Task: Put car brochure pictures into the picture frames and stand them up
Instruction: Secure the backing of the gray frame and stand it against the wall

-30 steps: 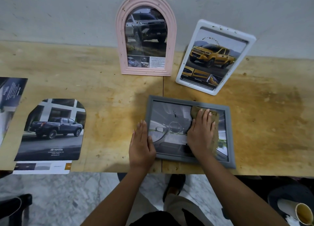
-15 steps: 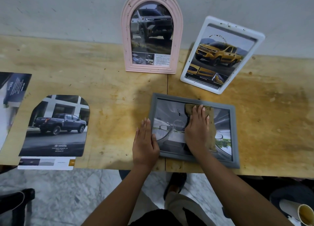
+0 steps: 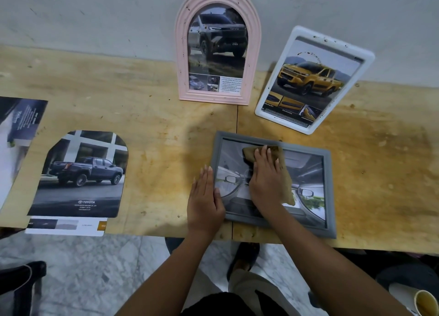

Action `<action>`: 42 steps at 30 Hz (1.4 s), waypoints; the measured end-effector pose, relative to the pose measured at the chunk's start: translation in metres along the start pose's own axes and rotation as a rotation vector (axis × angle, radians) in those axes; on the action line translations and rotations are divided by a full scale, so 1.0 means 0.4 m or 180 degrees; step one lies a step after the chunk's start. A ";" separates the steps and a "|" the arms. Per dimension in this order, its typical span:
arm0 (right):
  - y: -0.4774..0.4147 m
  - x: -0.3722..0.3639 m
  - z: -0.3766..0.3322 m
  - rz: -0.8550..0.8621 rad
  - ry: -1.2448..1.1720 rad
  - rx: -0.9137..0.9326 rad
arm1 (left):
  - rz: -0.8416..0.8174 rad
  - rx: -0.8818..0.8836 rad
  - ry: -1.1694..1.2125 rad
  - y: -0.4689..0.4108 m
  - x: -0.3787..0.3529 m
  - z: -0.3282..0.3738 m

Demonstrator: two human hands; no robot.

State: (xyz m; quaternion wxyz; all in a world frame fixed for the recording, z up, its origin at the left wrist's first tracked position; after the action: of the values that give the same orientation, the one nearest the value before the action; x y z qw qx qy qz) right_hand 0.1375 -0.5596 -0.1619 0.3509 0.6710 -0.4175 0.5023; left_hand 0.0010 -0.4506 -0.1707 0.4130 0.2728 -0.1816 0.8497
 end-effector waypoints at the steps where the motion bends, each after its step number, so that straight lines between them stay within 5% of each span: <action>1: 0.000 -0.001 -0.007 -0.0019 -0.0040 0.0049 | -0.0001 0.0006 -0.0002 0.000 0.000 0.000; 42: 0.099 0.007 -0.009 -0.0682 -0.0431 0.1946 | 0.0038 0.0244 -0.0174 0.006 0.000 -0.011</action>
State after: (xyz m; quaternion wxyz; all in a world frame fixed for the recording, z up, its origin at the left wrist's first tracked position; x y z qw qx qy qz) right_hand 0.1003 -0.5729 -0.1564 0.1555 0.8172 -0.1969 0.5189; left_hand -0.0022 -0.4498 -0.1743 0.3920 0.3104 -0.1618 0.8508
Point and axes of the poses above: each hand's wrist, its own y-axis away from the middle knuckle, its own x-axis out of the back of the hand, z = x × y, the point moved 8 cm from there along -y, towards the middle knuckle, and after that the axes turned 12 degrees about y, right-handed, at the moved point
